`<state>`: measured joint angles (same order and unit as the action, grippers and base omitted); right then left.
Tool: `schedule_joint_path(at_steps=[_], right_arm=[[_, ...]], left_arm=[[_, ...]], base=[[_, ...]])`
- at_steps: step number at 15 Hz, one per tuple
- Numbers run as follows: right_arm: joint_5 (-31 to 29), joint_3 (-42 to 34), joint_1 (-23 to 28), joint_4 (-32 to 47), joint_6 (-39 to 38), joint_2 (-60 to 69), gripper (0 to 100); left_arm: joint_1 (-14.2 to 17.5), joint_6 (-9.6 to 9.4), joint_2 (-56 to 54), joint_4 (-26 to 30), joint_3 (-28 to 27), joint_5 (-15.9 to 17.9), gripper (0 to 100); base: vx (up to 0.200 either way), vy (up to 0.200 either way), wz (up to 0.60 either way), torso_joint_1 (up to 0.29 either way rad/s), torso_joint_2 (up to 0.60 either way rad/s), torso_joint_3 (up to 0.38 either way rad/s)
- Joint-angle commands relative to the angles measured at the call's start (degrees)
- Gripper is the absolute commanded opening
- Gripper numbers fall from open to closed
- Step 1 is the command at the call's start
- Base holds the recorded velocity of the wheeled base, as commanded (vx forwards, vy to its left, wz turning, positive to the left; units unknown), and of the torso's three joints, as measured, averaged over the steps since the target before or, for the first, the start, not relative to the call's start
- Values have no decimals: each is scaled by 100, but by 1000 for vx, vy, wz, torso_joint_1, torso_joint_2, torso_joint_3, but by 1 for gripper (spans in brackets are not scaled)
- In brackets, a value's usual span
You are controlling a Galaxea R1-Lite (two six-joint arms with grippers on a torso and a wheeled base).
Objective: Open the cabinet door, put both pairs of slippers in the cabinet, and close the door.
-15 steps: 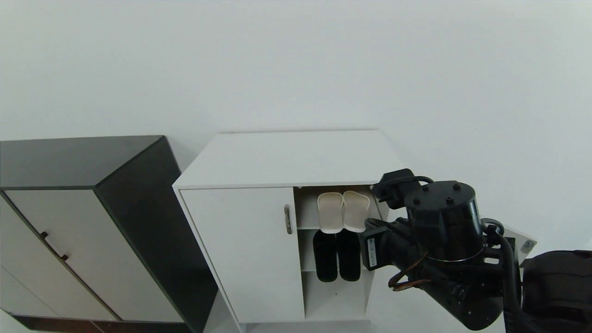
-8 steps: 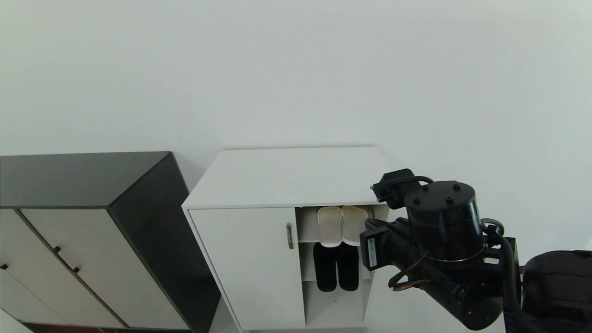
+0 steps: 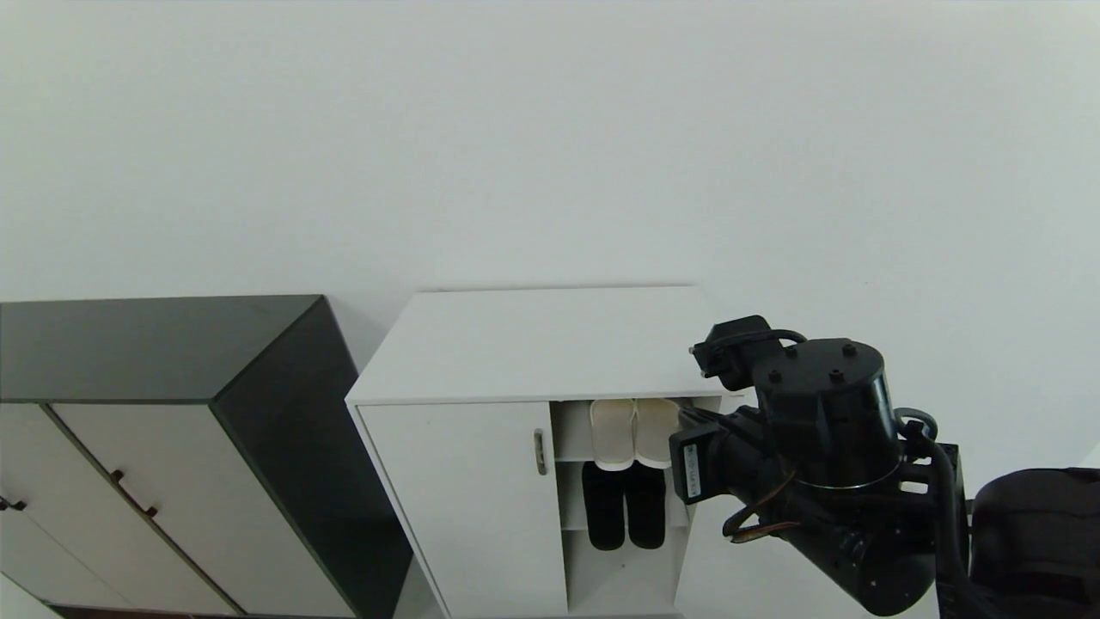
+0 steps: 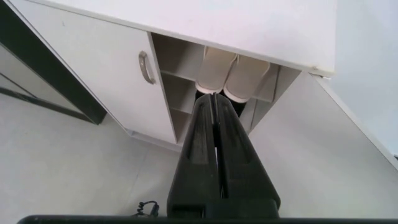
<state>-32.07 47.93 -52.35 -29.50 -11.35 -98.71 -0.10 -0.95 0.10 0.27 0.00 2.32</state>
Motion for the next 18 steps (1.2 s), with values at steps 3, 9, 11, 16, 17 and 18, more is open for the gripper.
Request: schedule_joint_path(at_steps=[3, 9, 11, 16, 17, 18], right_arm=[[-1, -3, -4, -3, 1, -17, 0], [-1, -3, -4, -3, 1, -26, 0], [-1, -3, -4, -3, 10, -26, 0], [-1, -65, -4, -38, 63, -26, 0], [-1, -74, -4, -82, 80, -26, 0], [-1, -74, -4, -82, 80, -26, 0]], left_arm=[[1, -2, -1, 0, 0, -3, 0], [1, -2, -1, 0, 0, 6, 0], [1, -10, -1, 0, 0, -3, 0], [1, -10, -1, 0, 0, -12, 0], [1, -10, -1, 0, 0, -12, 0], [1, -10, -1, 0, 0, -12, 0]], base=[[0, 0, 0, 10, -9, -113], [0, 0, 0, 4, 3, -189], [0, 0, 0, 5, 5, -198], [0, 0, 0, 3, 2, -145], [0, 0, 0, 0, 0, 0], [0, 0, -600, 2, 7, -22]])
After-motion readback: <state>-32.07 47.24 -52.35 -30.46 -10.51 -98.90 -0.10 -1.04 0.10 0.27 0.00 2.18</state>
